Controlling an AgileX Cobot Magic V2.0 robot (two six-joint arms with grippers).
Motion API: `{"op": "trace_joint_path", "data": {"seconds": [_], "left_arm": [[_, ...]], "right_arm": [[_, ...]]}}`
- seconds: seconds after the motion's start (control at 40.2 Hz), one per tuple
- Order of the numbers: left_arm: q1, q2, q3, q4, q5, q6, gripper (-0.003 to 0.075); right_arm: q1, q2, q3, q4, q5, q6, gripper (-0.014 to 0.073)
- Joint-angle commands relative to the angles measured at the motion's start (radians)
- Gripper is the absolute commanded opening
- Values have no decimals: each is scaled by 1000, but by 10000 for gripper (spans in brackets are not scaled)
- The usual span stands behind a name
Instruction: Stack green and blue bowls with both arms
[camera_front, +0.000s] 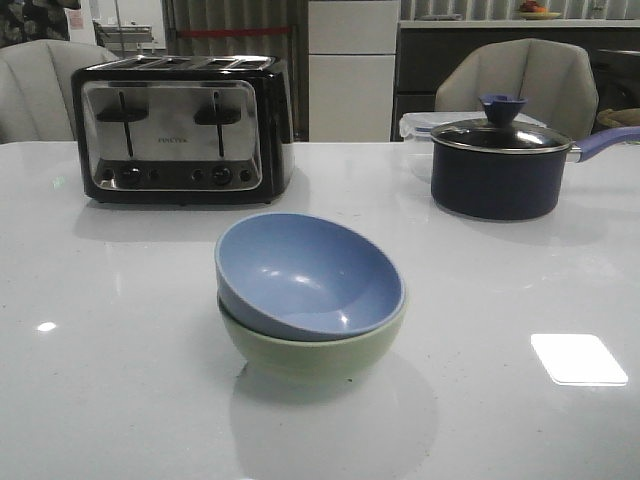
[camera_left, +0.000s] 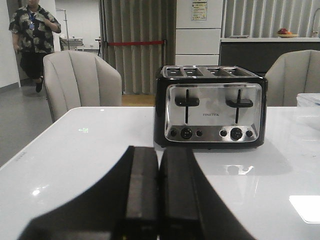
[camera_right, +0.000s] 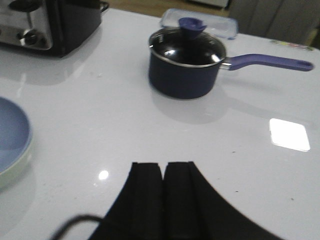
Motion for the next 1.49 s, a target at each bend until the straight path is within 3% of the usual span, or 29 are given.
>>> {"op": "trace_joint_path", "data": {"seconds": [0.0,0.423,0.895,1.118,1.367,1.466], "left_arm": [[-6,-20,4,-1,-89,-8,93],[-6,-20,4,-1,-89,-8,93],[-6,-20,4,-1,-89,-8,93],[-6,-20,4,-1,-89,-8,93],[-6,-20,4,-1,-89,-8,93],[-6,-20,4,-1,-89,-8,93]], "right_arm": [[-47,-84,64,-2,-168,1,57],[-68,-355,420,-1,-459,1,57],[-65,-366,417,-2,-471,12,57],[-63,-367,417,-299,-532,403,57],[-63,-367,417,-298,-524,400,57],[-63,-367,417,-235,-507,341,57]]}}
